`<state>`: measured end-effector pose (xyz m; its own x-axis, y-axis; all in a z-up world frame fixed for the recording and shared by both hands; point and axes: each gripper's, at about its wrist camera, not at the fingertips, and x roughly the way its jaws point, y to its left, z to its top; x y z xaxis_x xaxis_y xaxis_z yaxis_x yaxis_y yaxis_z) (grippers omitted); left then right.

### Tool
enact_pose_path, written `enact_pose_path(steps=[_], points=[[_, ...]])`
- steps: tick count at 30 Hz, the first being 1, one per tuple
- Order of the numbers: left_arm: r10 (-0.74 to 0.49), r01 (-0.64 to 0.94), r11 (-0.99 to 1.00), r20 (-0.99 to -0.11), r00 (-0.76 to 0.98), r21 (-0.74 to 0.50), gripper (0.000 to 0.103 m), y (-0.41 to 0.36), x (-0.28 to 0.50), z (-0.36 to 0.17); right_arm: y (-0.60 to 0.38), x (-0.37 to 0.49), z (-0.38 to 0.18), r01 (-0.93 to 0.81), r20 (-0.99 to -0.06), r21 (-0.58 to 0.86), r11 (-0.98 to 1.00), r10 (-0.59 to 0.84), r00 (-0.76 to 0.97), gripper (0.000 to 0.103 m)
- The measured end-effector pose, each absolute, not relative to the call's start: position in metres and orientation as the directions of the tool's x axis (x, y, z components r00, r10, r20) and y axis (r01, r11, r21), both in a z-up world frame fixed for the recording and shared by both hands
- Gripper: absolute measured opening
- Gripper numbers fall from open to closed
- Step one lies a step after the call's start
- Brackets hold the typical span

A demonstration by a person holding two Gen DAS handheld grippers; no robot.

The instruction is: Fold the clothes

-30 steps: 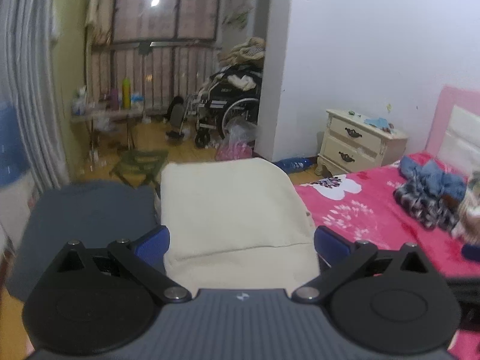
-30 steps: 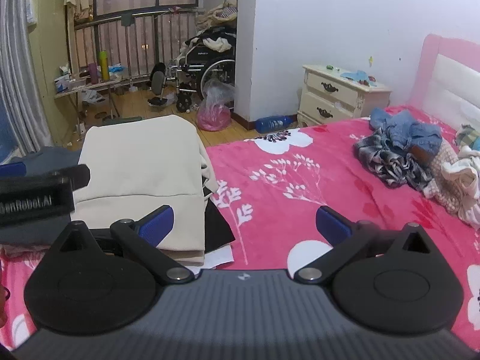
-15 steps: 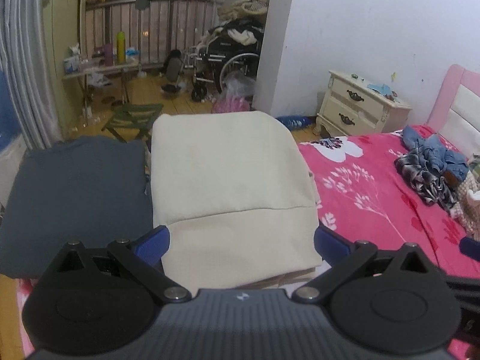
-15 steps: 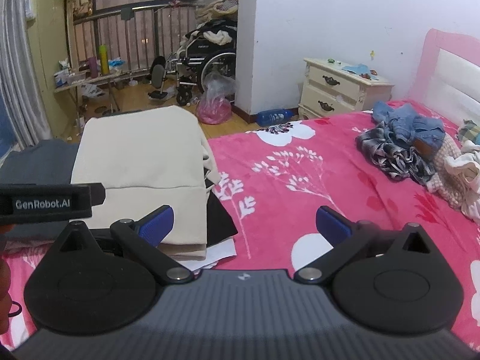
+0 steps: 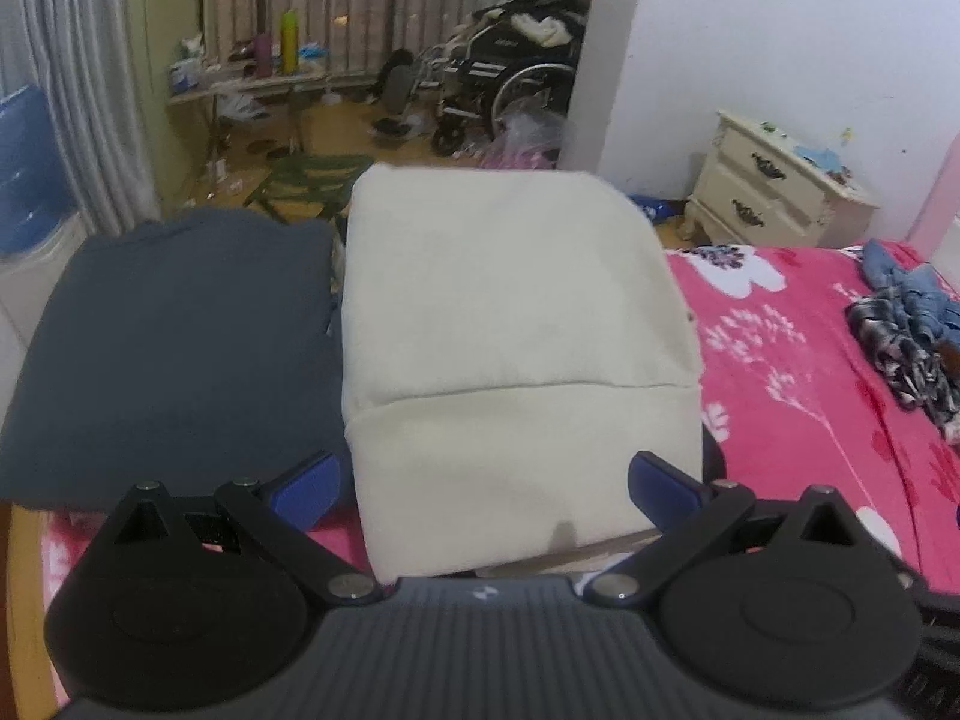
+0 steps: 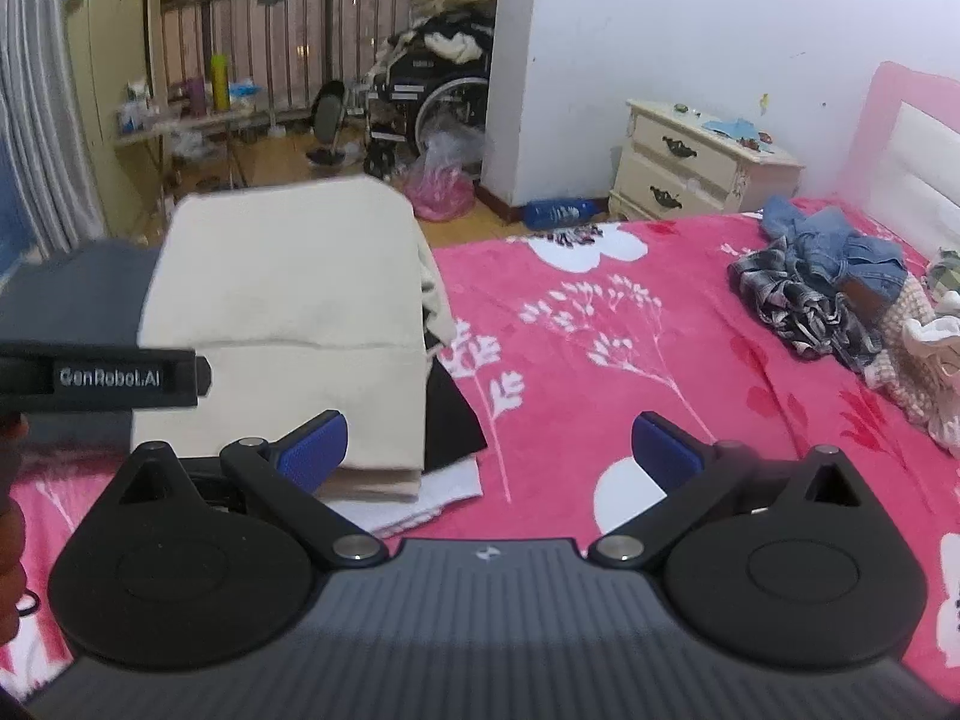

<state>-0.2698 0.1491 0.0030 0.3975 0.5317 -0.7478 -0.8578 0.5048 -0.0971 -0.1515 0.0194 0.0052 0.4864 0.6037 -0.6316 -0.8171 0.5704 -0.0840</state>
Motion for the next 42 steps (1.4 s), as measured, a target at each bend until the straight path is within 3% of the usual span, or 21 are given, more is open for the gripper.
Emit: enact_pose_path(steps=[19, 42], points=[[0.556, -0.855, 0.519, -0.755, 0.348, -0.013, 0.102, 0.143, -0.263, -0.014, 0.036, -0.171, -0.012, -0.87, -0.714, -0.09, 0.485, 0.577, 0.396, 0.102], [0.557, -0.85, 0.525, -0.766, 0.32, 0.026, 0.102, 0.143, -0.261, -0.026, 0.038, -0.166, -0.019, -0.872, -0.731, -0.056, 0.486, 0.575, 0.367, 0.102]])
